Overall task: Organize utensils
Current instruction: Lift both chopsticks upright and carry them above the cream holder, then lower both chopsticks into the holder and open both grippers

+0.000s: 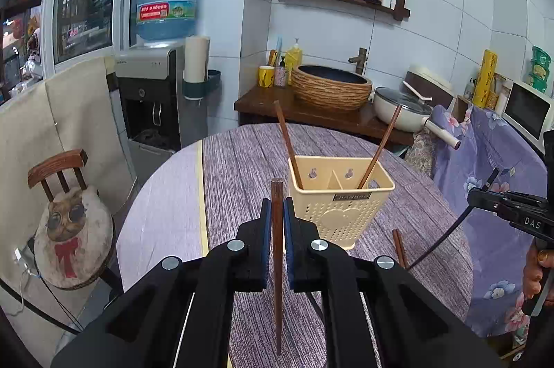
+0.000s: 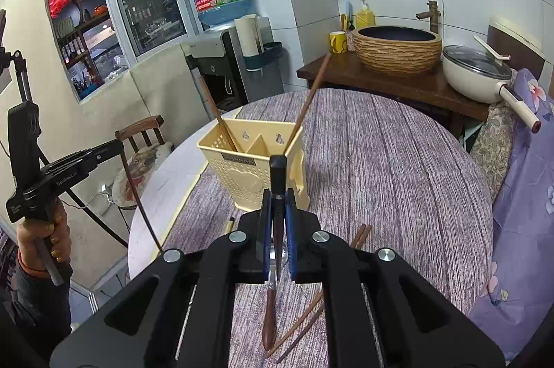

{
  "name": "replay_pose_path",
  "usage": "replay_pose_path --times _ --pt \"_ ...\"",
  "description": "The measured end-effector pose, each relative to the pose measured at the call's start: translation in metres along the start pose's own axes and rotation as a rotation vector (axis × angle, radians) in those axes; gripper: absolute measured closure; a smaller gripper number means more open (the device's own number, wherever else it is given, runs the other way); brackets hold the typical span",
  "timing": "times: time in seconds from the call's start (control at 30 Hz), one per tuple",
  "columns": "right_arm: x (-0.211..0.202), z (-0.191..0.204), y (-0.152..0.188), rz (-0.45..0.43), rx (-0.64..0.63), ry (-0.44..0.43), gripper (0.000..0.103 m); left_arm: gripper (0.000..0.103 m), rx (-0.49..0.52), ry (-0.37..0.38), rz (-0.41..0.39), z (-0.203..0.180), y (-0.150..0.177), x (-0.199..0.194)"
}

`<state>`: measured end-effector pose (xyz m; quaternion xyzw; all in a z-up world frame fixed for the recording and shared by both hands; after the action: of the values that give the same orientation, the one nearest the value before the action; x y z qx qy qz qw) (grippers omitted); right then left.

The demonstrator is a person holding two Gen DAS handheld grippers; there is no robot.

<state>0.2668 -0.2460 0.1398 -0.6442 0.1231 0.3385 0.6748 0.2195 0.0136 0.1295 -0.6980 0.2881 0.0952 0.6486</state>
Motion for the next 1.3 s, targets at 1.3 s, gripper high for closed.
replay_pose_path --times 1.3 --pt "0.091 0.026 -0.089 -0.065 0.05 0.071 0.095 0.095 -0.109 -0.031 -0.071 -0.02 -0.063 0.091"
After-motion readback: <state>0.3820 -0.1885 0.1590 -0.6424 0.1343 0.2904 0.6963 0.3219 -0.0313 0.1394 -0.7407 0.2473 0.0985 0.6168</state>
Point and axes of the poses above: each gripper's, at about its wrist camera, not at the fingertips, and x roughly the way its jaws point, z to its left, y to its underside, the point moved 1 cm from there along x, roughly the way its jaws point, and after that the axes turned 7 degrees about y, right-handed, at the moved point
